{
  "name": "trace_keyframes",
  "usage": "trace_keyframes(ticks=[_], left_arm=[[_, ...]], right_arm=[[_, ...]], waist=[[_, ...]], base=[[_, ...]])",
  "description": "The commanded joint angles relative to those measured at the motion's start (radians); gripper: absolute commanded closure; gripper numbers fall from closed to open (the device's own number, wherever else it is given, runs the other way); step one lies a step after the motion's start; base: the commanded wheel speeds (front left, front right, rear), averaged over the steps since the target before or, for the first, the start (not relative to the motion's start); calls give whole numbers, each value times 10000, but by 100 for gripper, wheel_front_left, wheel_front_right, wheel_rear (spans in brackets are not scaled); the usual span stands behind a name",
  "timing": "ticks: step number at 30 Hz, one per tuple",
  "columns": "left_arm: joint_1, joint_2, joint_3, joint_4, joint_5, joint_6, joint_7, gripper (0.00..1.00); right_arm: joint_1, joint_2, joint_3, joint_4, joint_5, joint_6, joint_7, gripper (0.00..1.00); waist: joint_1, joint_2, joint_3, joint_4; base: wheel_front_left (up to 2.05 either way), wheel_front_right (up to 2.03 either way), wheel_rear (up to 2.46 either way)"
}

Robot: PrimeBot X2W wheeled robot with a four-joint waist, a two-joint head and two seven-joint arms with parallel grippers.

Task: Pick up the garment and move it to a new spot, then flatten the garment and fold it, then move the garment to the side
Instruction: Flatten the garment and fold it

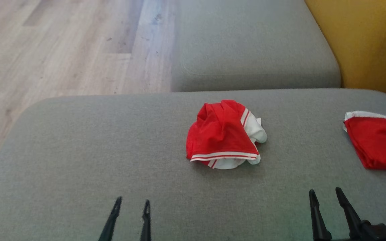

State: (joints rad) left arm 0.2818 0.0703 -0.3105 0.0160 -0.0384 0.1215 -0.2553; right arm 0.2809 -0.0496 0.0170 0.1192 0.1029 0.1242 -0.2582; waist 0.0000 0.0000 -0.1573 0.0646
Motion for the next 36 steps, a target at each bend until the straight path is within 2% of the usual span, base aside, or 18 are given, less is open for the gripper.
trace_keyframes(ticks=[1, 7, 16, 24, 32, 36], left_arm=[[-708, -177, 202, -268, 87, -21, -64, 0], [-1968, -194, -723, 522, 169, -199, -64, 0], [-5326, -198, -3420, 2762, -16, -218, -65, 0], [-7840, -199, -5219, 5198, -729, 281, -65, 0], [-9761, -200, -6302, 7538, -1618, 856, -65, 0], [-10311, -200, -6729, 8361, -2098, 872, -60, 0]], right_arm=[[-366, -224, 207, -373, -96, 65, -36, 0], [-611, -579, 383, -595, -15, 65, -36, 0], [-1317, -1232, 694, -989, 342, 65, -36, 0], [-2022, -1498, 895, -941, 620, 65, -36, 0], [-2501, -1617, 1068, -880, 826, 65, -36, 0], [-2647, -1633, 1143, -826, 939, 65, -36, 0]], waist=[[0, 0, 136, -123], [0, 0, 886, -701], [0, 0, 2453, -1750], [0, 0, 3261, -2704], [0, 0, 3923, -3318], [0, 0, 4136, -3462]], base=[[0, 0, 0], [0, 0, 0], [0, 0, 0], [0, 0, 0], [0, 0, 0], [0, 0, 0]])
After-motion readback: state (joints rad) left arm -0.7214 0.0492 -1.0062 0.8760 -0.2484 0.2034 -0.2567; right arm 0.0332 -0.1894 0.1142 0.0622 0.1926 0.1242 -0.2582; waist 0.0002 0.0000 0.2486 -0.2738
